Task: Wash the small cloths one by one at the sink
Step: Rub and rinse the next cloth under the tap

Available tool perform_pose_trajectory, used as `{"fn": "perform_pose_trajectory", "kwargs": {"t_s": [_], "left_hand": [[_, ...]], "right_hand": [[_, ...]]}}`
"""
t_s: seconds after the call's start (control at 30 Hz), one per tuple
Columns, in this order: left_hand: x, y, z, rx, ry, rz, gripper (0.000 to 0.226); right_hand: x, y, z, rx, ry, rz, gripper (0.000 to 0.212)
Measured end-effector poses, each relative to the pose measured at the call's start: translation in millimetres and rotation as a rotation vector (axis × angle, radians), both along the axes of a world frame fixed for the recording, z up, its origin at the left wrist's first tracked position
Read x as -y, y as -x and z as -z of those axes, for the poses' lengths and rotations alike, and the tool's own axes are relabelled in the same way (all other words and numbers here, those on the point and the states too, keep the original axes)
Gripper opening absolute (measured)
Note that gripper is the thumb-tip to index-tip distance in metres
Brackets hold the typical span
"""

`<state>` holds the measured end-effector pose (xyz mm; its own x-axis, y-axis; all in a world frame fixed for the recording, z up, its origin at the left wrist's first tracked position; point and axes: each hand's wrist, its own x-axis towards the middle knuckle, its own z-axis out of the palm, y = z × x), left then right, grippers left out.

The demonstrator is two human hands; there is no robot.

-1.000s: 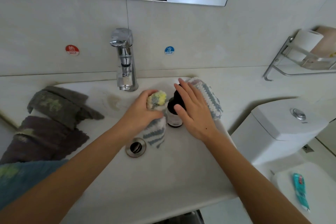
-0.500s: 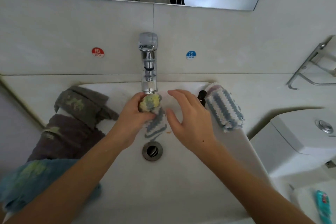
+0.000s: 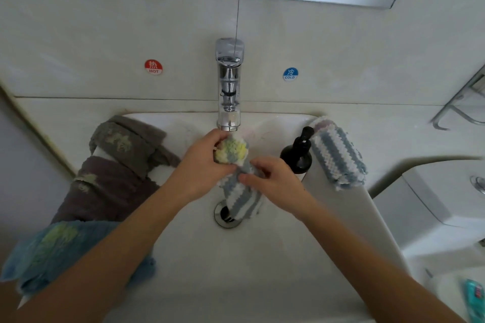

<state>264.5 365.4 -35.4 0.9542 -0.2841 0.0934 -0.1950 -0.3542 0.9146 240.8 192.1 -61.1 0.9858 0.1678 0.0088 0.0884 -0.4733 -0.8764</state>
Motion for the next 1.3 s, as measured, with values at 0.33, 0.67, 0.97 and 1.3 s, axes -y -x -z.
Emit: {"fn": "perform_pose_trajectory", "kwargs": {"t_s": [0.33, 0.67, 0.97, 1.3], "left_hand": [[-12.1, 2.2, -9.6, 0.299, -0.442, -0.089, 0.031], [-19.1, 0.2, -10.2, 0.130, -0.325, 0.050, 0.025], [-1.4, 14.5, -1.5, 0.214, -0.521, 0.133, 0.038], [15.3, 17.9, 20.0, 0.552, -0.230, -0.128, 0.022]], "right_hand": [[10.5, 2.7, -8.1, -0.016, 0.028, 0.058, 0.033], [5.9, 8.9, -11.5, -0.286, -0.205, 0.038, 0.015], [-13.8, 4.7, -15.4, -0.168, -0.527, 0.326, 0.031], [-58.3, -10.8, -18.9, -0.041, -0.642, 0.551, 0.040]]}}
